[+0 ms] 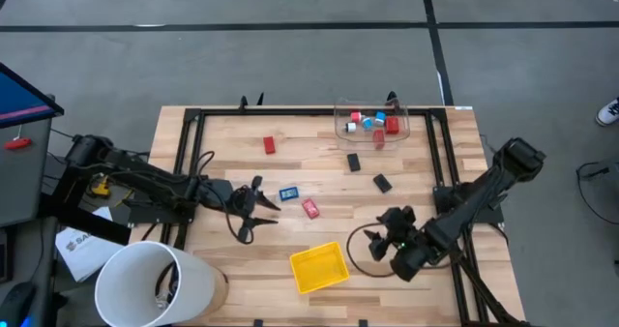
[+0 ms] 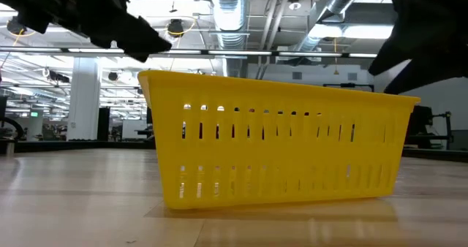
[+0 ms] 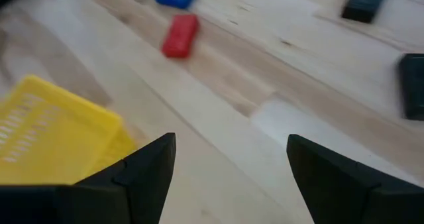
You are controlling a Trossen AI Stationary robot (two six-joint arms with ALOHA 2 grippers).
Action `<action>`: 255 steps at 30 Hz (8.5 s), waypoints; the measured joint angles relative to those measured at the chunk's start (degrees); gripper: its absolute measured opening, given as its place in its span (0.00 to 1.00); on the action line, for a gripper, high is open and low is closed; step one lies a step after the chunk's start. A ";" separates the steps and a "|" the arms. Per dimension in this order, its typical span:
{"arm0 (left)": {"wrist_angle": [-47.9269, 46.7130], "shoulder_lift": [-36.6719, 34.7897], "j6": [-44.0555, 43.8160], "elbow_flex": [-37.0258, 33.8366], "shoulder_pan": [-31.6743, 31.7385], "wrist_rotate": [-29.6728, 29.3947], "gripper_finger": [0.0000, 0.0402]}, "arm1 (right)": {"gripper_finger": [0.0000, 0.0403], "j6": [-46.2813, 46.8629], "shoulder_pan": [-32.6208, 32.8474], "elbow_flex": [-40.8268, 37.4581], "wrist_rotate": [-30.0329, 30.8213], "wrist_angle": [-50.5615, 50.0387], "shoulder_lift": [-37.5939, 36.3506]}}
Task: Pick & Place Office items
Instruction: Adjust the yellow bin slightly
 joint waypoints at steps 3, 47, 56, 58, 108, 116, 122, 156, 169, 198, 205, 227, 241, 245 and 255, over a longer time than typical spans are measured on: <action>-0.78 2.36 -4.53 0.00 -1.61 -0.21 0.40 | 0.70 -2.16 0.31 0.00 1.55 4.43 1.03; 12.31 31.63 -13.33 7.50 -12.28 7.28 0.00 | 0.70 -16.54 -3.88 0.09 0.68 18.75 1.44; 14.47 32.48 -13.39 7.52 -12.26 7.74 0.00 | 0.70 -16.53 -3.87 0.09 0.70 18.84 1.44; 14.75 32.48 -13.39 7.52 -12.24 7.74 0.00 | 0.70 -16.53 -3.88 0.09 0.72 18.87 1.44; 12.35 35.72 -10.02 11.61 -8.03 12.72 0.00 | 0.70 -17.41 -4.38 0.08 1.09 19.52 1.44; 11.52 42.73 -9.26 16.51 -6.79 12.63 0.00 | 0.70 -17.55 -4.38 0.04 1.09 19.41 1.45; 6.70 37.23 -8.12 16.63 -6.24 10.34 0.00 | 0.70 -17.84 -4.20 0.04 1.08 19.48 1.47; -1.42 30.90 -8.89 16.06 -10.73 3.50 0.00 | 0.70 16.47 11.30 12.33 -19.14 18.95 19.59; -1.51 30.90 -8.73 16.06 -11.03 3.67 0.00 | 0.70 6.19 5.87 16.72 -21.51 19.88 23.91; 0.20 30.90 -8.73 16.06 -10.93 0.77 0.00 | 0.70 8.96 7.07 16.70 -13.95 13.40 20.15; -0.31 30.92 -9.35 16.06 -11.01 -1.20 0.00 | 0.70 8.13 6.48 16.70 -15.63 14.45 20.17; -3.30 30.99 -12.78 16.09 -12.98 -6.27 0.00 | 0.70 -2.55 2.83 16.72 -16.03 20.35 20.24; 1.90 36.76 -14.21 16.66 -14.40 -3.79 0.00 | 0.70 -2.83 2.76 16.72 -15.47 18.95 20.24; 2.14 40.24 -14.68 18.90 -14.40 -1.57 0.00 | 0.70 -3.82 2.40 16.72 -15.36 18.16 20.24; 1.88 41.90 -12.87 22.70 -15.85 0.27 0.00 | 0.70 -8.37 0.07 16.70 -15.19 17.35 20.24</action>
